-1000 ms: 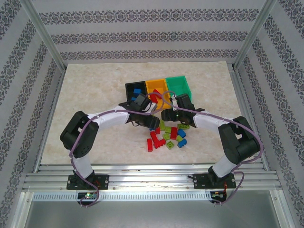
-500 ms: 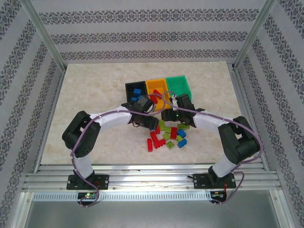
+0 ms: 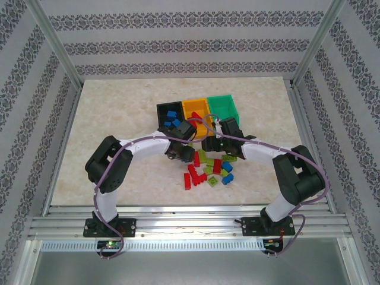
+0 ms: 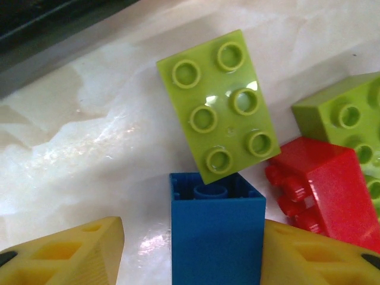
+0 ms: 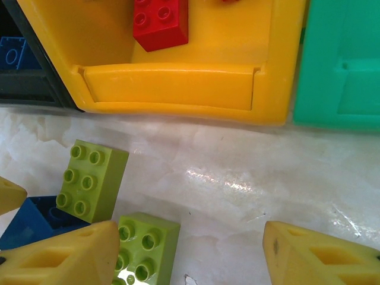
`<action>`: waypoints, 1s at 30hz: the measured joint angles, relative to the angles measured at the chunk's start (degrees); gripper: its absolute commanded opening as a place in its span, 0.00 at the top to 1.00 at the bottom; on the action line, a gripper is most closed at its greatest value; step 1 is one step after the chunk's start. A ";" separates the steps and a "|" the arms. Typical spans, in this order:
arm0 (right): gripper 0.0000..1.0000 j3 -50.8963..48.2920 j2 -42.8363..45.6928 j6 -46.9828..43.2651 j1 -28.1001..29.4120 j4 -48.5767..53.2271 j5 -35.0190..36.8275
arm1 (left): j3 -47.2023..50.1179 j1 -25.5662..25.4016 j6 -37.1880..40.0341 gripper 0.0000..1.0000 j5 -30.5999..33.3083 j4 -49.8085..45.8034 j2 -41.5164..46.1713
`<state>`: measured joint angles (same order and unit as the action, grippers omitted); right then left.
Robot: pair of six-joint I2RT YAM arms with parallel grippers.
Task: Sort the legos into containers by color
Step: Pick up the lego from the center of the table, then place the lego in the container.
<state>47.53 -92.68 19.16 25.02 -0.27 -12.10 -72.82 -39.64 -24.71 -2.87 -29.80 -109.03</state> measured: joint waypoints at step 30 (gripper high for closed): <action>0.34 0.31 -0.55 0.02 0.37 -0.04 -0.02 | -8.55 5.22 5.05 0.67 3.61 -5.25 6.56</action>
<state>47.83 -93.23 19.18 25.39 -0.32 -12.12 -81.36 -34.41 -19.66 0.73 -35.05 -102.48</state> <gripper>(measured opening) 0.657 0.333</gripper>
